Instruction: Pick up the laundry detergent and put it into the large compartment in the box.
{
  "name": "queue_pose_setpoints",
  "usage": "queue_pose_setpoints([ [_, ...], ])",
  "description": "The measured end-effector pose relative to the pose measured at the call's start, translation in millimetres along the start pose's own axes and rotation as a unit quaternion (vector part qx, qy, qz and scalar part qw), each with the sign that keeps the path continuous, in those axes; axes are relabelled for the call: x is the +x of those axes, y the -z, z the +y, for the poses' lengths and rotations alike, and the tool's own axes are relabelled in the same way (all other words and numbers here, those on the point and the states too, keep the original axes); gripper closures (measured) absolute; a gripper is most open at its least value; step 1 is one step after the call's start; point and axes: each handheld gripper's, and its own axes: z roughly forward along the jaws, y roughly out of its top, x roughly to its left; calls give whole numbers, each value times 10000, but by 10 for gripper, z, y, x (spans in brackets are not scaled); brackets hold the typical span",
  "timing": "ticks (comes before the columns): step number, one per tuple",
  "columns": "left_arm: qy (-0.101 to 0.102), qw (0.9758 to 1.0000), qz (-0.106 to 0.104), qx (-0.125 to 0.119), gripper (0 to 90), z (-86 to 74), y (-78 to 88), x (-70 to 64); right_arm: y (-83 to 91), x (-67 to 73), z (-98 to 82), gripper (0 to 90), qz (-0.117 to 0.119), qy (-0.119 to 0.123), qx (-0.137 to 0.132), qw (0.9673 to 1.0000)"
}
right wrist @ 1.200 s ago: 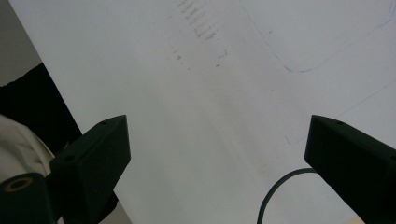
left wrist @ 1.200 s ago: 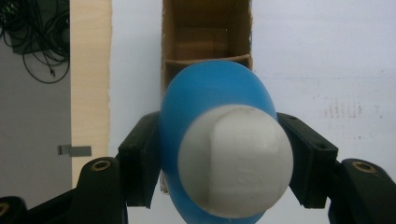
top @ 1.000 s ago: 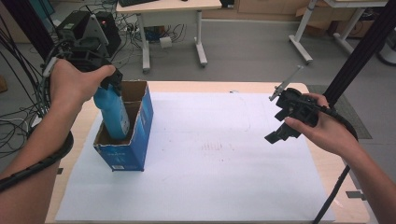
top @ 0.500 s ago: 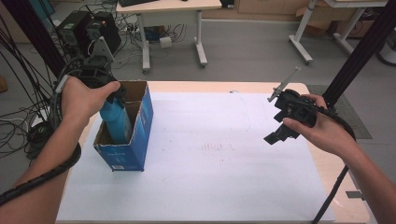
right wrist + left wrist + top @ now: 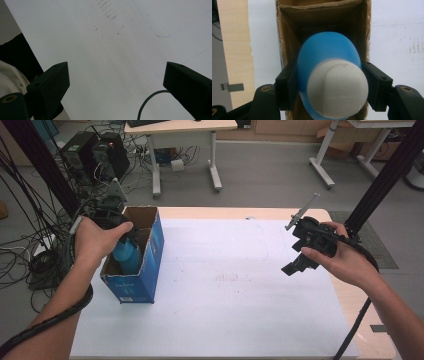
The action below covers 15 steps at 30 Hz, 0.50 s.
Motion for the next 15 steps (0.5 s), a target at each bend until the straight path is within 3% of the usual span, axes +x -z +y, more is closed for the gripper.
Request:
queue_pose_setpoints([
  [15, -79, 10000, -30, 29, 376, -70, -185, 22, -35, 22, 11, 66, -7, -1, 9, 10000],
])
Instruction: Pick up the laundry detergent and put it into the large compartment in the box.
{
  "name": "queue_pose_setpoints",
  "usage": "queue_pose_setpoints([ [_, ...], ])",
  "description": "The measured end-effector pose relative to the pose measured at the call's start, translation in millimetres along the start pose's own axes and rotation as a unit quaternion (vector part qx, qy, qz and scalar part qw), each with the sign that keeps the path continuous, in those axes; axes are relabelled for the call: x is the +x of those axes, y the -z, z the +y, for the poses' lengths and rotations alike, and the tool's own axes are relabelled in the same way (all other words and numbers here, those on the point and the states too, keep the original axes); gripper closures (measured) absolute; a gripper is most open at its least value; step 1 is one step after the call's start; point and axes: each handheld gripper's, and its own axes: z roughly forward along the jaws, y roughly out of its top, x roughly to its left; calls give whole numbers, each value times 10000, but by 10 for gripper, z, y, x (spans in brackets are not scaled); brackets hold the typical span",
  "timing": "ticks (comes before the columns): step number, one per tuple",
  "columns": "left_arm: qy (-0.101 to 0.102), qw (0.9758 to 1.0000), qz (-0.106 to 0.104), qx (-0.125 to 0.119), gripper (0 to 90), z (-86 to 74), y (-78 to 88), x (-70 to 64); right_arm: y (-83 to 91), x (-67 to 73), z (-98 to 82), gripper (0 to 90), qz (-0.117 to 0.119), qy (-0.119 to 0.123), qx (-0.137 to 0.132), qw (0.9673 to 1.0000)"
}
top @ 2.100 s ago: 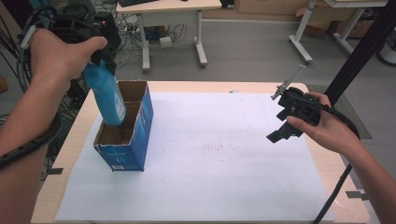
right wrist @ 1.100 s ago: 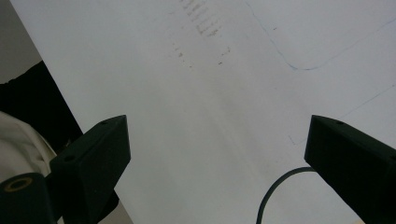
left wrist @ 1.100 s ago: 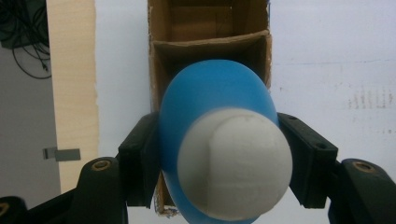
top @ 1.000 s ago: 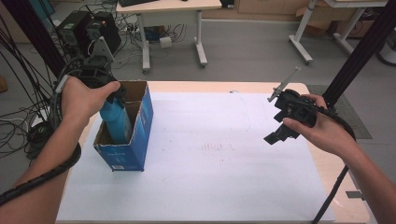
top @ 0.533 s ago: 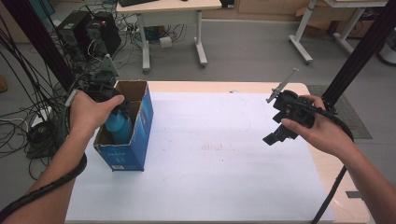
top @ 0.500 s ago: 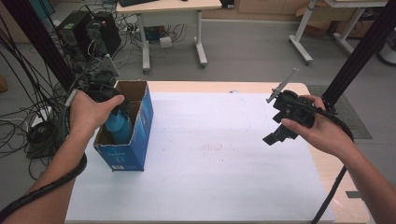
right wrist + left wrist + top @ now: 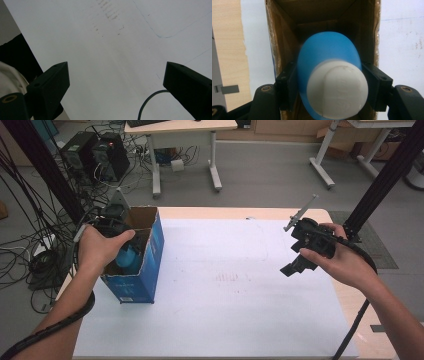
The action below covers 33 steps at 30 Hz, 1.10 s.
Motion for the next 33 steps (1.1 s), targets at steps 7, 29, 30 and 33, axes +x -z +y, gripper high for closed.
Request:
queue_pose_setpoints([
  [7, 29, 10000, 25, 6, 376, -43, -88, 14, -33, -6, 34, 66, 31, 30, 26, 10000],
  [29, -9, 9999, 88, -120, 374, -100, -133, -45, -66, -8, 9, 66, 84, 32, 5, 10000],
  [30, 11, 9999, 81, -128, 374, -97, -137, -37, -66, -8, 9, 66, 84, 32, 5, 10000],
  [33, 32, 9999, 70, -129, 373, -93, -140, -24, -74, -22, 2, 66, 100, 10, -3, 9999],
])
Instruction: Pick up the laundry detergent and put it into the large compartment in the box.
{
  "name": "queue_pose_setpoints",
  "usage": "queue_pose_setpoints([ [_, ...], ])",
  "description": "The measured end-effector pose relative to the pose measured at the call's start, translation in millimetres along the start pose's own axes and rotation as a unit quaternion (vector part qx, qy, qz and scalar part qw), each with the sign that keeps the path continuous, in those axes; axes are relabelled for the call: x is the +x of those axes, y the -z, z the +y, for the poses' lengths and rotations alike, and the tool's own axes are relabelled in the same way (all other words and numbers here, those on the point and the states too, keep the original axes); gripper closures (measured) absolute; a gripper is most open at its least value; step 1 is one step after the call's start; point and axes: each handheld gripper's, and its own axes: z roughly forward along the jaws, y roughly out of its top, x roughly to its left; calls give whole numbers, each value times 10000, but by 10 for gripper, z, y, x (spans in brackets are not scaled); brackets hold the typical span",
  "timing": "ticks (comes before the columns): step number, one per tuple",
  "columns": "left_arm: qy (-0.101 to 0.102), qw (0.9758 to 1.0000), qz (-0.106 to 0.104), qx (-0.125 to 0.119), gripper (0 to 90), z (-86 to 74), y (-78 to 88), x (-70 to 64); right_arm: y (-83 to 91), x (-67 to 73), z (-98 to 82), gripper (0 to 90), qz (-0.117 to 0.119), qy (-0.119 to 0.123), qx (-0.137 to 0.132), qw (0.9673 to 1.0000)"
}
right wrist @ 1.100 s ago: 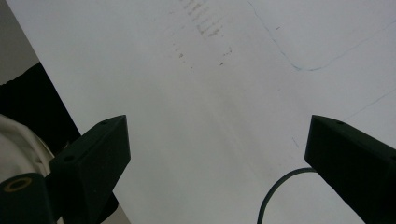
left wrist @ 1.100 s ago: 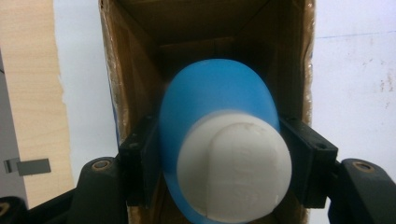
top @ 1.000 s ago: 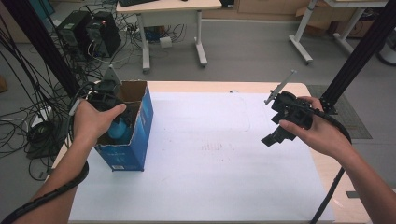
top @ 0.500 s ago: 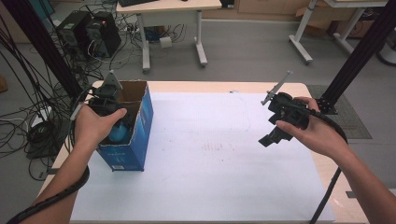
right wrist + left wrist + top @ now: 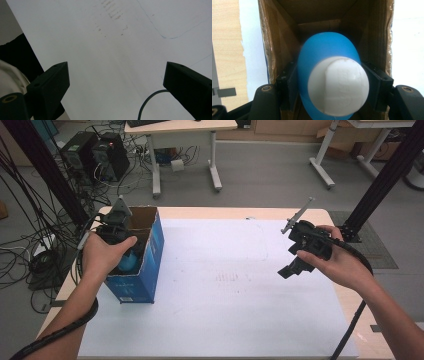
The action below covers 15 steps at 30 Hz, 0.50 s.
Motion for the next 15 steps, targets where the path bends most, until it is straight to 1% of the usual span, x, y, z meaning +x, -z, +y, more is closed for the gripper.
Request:
queue_pose_setpoints([
  [15, 33, 10000, -20, 19, 369, 4, 7, 22, -7, -1, 12, 66, 6, 14, 8, 10000],
])
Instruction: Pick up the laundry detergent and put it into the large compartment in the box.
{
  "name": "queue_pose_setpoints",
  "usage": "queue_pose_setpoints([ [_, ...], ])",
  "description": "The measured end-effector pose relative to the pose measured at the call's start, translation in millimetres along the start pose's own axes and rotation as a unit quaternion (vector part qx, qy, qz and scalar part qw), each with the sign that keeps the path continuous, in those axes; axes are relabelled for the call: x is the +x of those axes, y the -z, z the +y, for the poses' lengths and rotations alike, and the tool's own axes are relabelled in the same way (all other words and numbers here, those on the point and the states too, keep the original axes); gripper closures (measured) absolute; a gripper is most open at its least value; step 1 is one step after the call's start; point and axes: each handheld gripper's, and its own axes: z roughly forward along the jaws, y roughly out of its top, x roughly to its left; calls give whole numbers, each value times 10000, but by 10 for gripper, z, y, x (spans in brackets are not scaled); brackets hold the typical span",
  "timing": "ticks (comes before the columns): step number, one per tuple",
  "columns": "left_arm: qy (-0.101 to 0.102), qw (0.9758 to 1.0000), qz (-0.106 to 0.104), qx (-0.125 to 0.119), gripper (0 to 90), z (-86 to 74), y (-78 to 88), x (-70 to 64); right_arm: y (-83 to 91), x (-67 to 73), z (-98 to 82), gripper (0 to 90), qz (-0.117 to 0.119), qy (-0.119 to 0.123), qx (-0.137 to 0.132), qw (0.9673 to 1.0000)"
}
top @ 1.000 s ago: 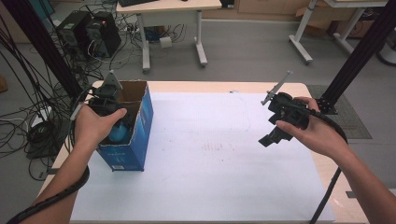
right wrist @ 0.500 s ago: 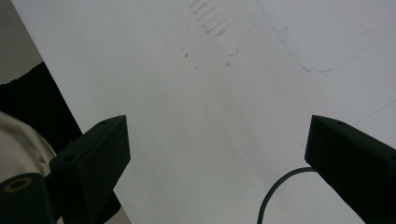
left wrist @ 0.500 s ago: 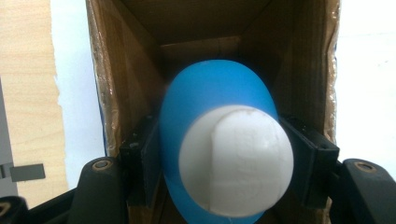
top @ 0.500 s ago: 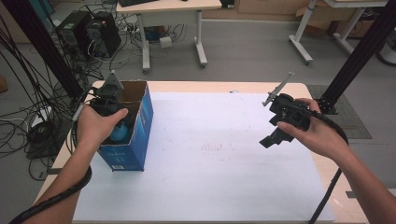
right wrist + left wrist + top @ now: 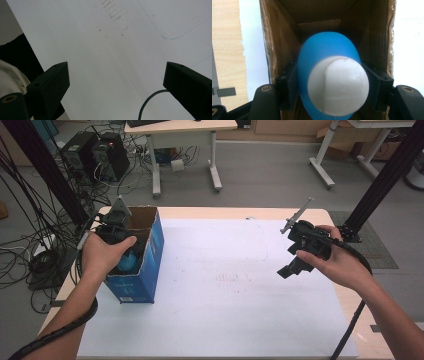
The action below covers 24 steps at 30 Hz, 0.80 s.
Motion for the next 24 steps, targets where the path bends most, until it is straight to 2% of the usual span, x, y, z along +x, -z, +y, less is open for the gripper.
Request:
queue_pose_setpoints([
  [2, 23, 10000, -73, -20, 300, -6, 48, 25, 7, -5, -9, 65, 6, -4, -16, 10000],
  [5, -3, 9999, -104, -79, 242, -40, 172, 24, 20, -15, -11, 62, 8, -10, -28, 10000],
  [10, -29, 9997, -139, -207, 198, -110, 443, 18, 30, -19, -16, 62, 16, -19, -59, 10000],
  [13, -20, 9992, -163, -373, 170, -153, 622, 1, 37, -24, -18, 62, 16, -13, -60, 10000],
  [18, -34, 9969, -225, -747, 137, -215, 886, -74, 59, -37, -30, 62, 13, -24, -93, 10000],
  [21, -143, 9957, -259, -878, 123, -215, 983, -172, 79, -49, -34, 62, 8, -38, -112, 9999],
  [24, -340, 9947, -306, -926, 118, -191, 1040, -301, 93, -61, -35, 61, 8, -68, -123, 9999],
])
